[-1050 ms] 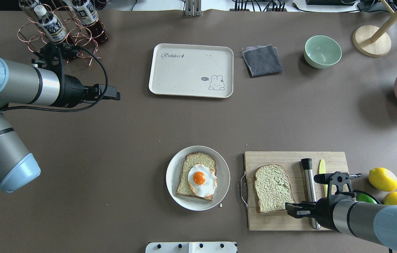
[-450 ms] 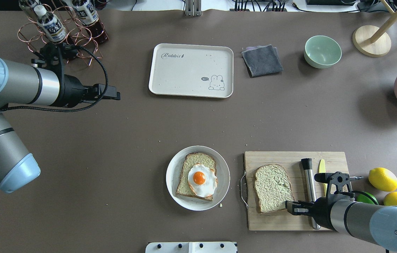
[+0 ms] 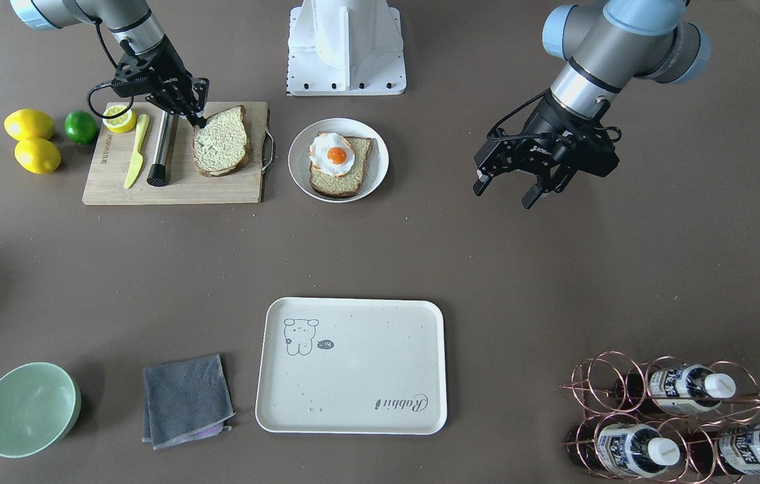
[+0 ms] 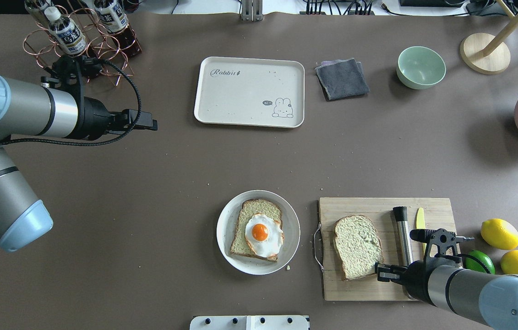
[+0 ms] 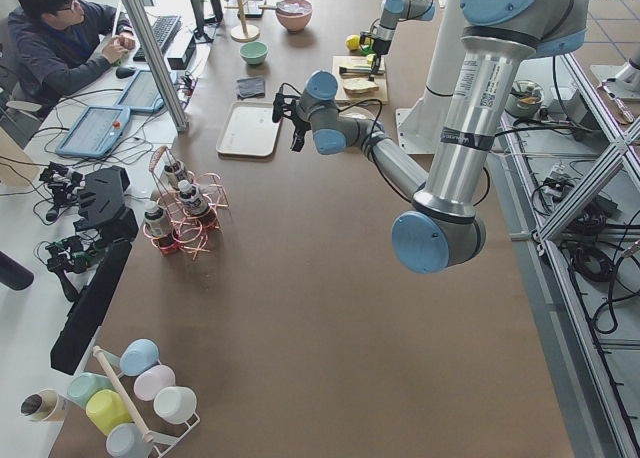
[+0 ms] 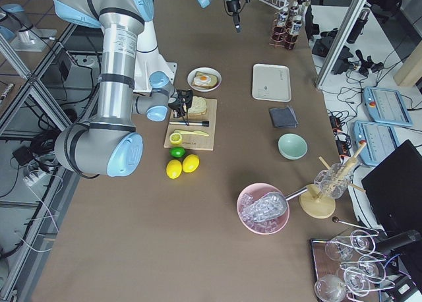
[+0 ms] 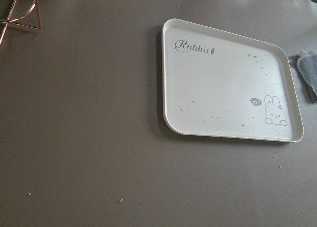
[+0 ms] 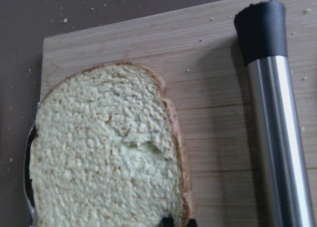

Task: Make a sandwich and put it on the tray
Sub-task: 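Grasp the edge of the bread slice on the board with the right gripper, then carry the bread slice over the plate and lay it on the egg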

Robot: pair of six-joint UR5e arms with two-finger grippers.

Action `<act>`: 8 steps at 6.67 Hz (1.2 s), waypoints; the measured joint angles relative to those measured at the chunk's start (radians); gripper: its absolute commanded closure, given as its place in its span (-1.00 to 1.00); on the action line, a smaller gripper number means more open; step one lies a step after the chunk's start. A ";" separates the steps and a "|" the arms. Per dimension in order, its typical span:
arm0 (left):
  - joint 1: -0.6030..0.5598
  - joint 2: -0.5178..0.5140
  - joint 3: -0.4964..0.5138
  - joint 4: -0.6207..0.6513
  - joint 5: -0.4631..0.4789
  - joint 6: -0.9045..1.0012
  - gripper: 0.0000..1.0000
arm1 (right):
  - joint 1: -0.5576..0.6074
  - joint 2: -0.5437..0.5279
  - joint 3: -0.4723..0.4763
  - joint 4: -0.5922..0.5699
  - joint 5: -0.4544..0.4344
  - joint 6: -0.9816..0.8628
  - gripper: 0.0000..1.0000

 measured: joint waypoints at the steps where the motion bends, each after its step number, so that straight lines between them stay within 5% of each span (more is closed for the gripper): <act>1: 0.000 0.000 0.001 0.000 0.000 0.000 -0.96 | 0.019 -0.001 0.032 0.000 0.008 -0.001 1.00; 5: 0.000 0.001 0.001 -0.001 -0.001 0.000 -0.96 | 0.120 0.070 0.102 -0.045 0.122 -0.010 1.00; 8: 0.000 0.001 -0.002 -0.003 -0.004 -0.011 -0.96 | 0.097 0.348 0.084 -0.319 0.092 0.001 1.00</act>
